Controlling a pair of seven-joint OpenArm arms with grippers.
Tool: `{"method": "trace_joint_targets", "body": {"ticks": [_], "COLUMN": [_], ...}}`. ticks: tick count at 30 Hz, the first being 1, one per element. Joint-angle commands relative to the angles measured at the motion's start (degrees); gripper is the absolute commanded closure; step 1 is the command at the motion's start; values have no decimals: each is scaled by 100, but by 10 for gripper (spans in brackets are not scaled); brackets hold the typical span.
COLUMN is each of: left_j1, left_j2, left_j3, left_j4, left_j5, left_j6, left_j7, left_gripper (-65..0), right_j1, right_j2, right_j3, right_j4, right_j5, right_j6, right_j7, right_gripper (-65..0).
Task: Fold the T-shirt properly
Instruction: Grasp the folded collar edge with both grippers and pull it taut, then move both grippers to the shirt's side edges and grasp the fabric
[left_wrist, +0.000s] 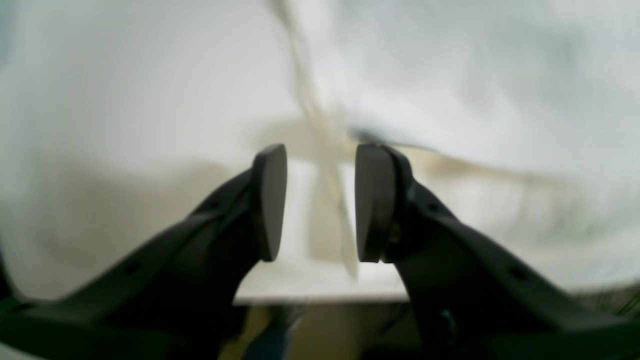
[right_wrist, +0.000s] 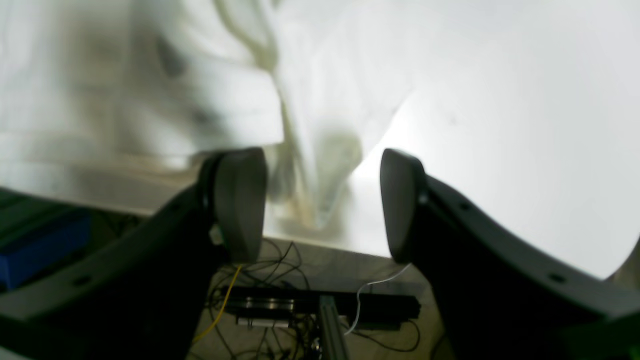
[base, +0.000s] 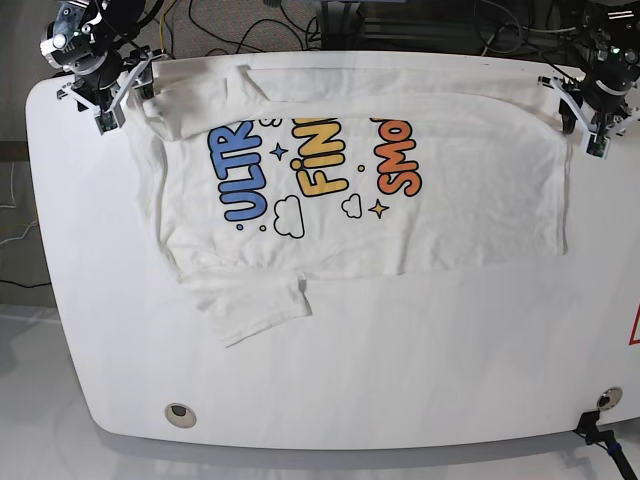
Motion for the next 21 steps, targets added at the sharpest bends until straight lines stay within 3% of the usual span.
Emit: {"method": "trace_joint_targets", "body": {"ticks": [1, 5, 12, 21], "left_j1": [-37, -485, -1532, -2754], "left_j2": [-98, -106, -71, -106], "left_j3": [-367, -640, -517, -112], "left_j4": [146, 128, -224, -1375], "left_j5": [-637, -839, -831, -769], "left_j6": [22, 22, 30, 48], "left_j7": [-130, -130, -130, -130], "left_gripper": [-215, -215, -215, -215], "right_j1": [50, 375, 1413, 2977], "right_j2": [86, 78, 34, -10], "right_j3": [170, 214, 196, -270], "right_j4": [132, 132, 62, -1283], "right_j5": [22, 22, -5, -31], "right_j6": [-10, -10, -10, -10], "right_j7": [36, 36, 36, -69], "right_gripper": [-347, -347, -347, -347]}}
